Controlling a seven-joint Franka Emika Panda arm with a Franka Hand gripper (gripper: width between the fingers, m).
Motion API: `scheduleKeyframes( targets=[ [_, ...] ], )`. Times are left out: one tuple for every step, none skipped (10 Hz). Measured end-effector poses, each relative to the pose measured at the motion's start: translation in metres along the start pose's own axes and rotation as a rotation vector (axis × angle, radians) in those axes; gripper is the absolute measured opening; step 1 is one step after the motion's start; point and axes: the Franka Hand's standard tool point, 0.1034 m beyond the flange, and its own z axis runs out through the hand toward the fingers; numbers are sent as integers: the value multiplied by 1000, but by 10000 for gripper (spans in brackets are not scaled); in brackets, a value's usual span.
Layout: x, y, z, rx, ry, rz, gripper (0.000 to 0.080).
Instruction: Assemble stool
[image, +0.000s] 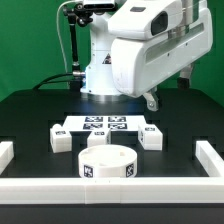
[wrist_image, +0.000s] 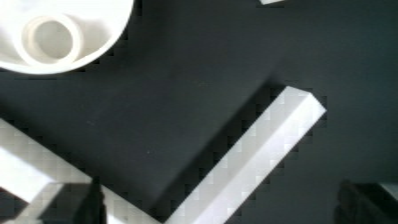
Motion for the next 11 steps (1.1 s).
scheduleKeyframes(
  targets=[
    [-1,0,0,3,-2,2,649],
    [-1,0,0,3,-2,2,649],
    [-1,1,0,3,-2,2,649],
    [-1,1,0,2,-3,2,649],
    [-1,1,1,2,-2,2,649],
    [-1,3,2,-9,4,-11,649],
    [-1,11,6,-87,58,-110,649],
    [-13,13,13,-132,79,-174,649],
    [-22,17,18,-154,89,-205,649],
    [-30,26,22,-183,102,-248,649],
    [-43,33,27,-176,95,-233,649]
  ],
)
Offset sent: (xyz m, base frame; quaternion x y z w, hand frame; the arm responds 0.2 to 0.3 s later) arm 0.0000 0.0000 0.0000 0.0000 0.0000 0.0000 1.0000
